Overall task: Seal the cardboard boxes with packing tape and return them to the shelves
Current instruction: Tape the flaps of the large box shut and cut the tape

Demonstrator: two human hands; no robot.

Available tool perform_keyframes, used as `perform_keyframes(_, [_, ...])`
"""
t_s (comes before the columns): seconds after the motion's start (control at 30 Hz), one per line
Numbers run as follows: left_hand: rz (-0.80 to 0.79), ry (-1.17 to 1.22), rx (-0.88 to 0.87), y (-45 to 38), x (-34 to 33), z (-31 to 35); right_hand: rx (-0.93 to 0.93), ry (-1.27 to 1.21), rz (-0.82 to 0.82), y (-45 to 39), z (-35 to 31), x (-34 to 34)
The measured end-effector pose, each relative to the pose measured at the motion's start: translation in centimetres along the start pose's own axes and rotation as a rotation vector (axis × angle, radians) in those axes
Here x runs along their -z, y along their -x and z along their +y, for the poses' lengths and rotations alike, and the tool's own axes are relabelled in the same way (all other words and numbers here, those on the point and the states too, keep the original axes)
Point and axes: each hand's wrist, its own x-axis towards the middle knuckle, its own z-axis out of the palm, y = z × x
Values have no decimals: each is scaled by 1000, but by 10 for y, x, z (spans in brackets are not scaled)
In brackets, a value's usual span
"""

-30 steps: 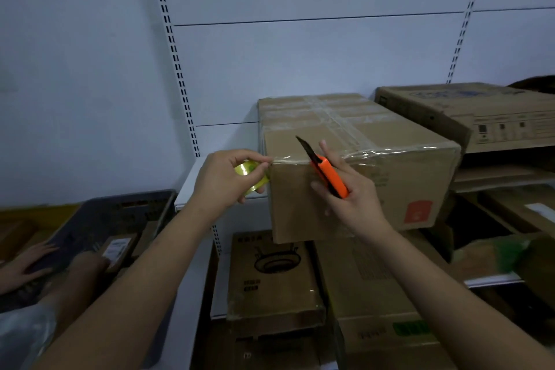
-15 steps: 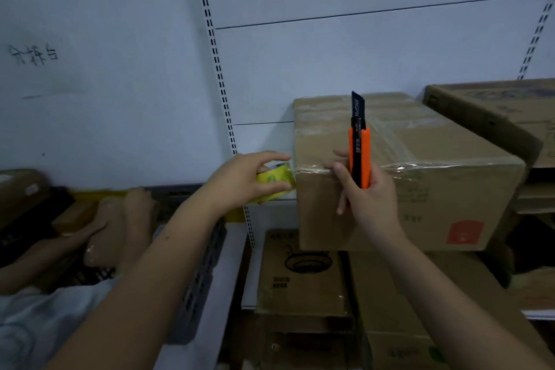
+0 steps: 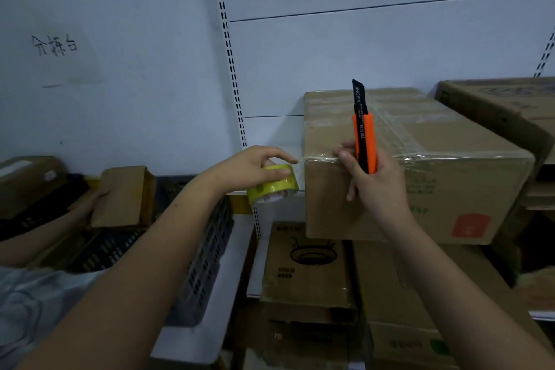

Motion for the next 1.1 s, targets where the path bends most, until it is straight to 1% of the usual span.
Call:
perform_keyframes(0.07, [-44, -2, 24, 1, 3, -3, -18, 5, 27, 1, -1, -2])
perform_keyframes(0.1, [-39, -27, 30, 2, 3, -2, -27, 9, 38, 1, -3, -3])
perform_keyframes(0.27, [181, -343, 8, -3, 1, 7, -30, 39, 74, 2, -6, -8])
perform_keyframes(0.33, [218, -377, -26, -2, 0, 7, -6, 107, 133, 9, -11, -8])
perform_keyframes(0.4, [247, -358, -71, -2, -1, 4, 37, 204, 236, 27, -20, -8])
perform_keyframes(0.43, [263, -345, -90, -2, 0, 3, 58, 239, 260, 39, -25, -11])
perform_keyframes(0.47, [274, -337, -103, -3, 1, 1, 65, 261, 245, 54, -28, -16])
perform_keyframes(0.63, [253, -288, -112, -6, 1, -1, 1, 383, -4, 101, -22, -58])
perform_keyframes(0.73, [255, -295, -121, -6, 2, 0, -106, 453, -116, 105, -11, -75])
perform_keyframes(0.83, [248, -286, -107, -4, 5, -1, -172, 502, -143, 102, -3, -83])
perform_keyframes(1.0, [238, -255, -74, -4, 6, -7, -231, 577, -185, 97, 4, -91])
perform_keyframes(1.1, [232, -244, -80, -5, 5, -5, -271, 588, -174, 97, 5, -95])
